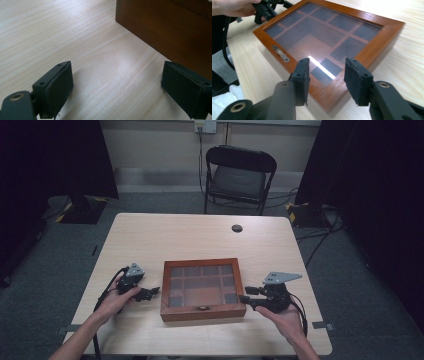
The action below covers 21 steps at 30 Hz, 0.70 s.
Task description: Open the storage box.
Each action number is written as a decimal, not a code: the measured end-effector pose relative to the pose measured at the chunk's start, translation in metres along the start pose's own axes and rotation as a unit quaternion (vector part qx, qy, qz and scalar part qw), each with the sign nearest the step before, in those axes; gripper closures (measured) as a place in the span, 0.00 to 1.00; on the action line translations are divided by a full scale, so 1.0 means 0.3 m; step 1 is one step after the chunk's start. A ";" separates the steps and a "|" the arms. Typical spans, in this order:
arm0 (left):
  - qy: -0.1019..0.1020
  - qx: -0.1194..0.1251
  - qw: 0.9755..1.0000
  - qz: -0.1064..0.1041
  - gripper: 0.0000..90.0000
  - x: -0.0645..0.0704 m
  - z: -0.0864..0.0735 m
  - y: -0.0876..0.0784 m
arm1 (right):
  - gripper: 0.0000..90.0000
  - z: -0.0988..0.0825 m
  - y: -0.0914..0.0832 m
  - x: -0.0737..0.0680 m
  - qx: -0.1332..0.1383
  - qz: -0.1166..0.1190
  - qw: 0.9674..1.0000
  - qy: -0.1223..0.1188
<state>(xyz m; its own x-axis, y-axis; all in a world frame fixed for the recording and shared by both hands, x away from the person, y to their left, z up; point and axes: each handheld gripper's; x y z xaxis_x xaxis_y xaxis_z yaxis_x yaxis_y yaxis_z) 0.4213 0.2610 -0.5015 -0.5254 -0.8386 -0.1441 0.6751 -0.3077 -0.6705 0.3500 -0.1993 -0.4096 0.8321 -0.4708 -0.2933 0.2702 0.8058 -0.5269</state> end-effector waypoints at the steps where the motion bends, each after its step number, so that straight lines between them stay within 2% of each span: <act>1: 0.000 0.000 1.000 0.000 0.11 0.000 0.000 0.000 | 0.66 0.004 0.013 -0.012 -0.003 0.008 1.000 -0.007; 7: 0.000 0.000 1.000 0.000 0.11 0.000 0.000 0.000 | 0.73 0.001 0.072 -0.037 -0.028 0.033 0.999 -0.020; 8: 0.000 0.000 1.000 0.000 0.11 0.000 0.000 0.000 | 0.75 0.004 0.098 -0.053 -0.039 0.045 0.998 -0.027; 9: 0.000 0.000 1.000 0.000 0.11 0.000 0.000 0.000 | 0.75 0.004 0.098 -0.053 -0.039 0.045 0.998 -0.027; 11: 0.000 0.000 1.000 0.000 0.11 0.000 0.000 0.000 | 0.77 0.015 0.130 -0.072 -0.048 0.062 0.996 -0.033; 21: 0.000 0.000 1.000 0.000 0.11 0.000 0.000 0.000 | 0.79 0.055 0.191 -0.111 -0.053 0.097 0.993 -0.046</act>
<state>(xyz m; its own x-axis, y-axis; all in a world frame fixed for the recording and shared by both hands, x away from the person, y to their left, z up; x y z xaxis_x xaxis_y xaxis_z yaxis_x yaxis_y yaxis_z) 0.4214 0.2610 -0.5014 -0.5261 -0.8381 -0.1443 0.6748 -0.3081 -0.6706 0.3458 -0.1313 -0.4169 0.9057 -0.2715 -0.3256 0.0523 0.8337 -0.5497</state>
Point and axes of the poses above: each handheld gripper's, and its own axes: y roughly forward along the jaws, z roughly out of its top, x roughly to its right, and after that the axes turned 11 degrees about z, right-handed
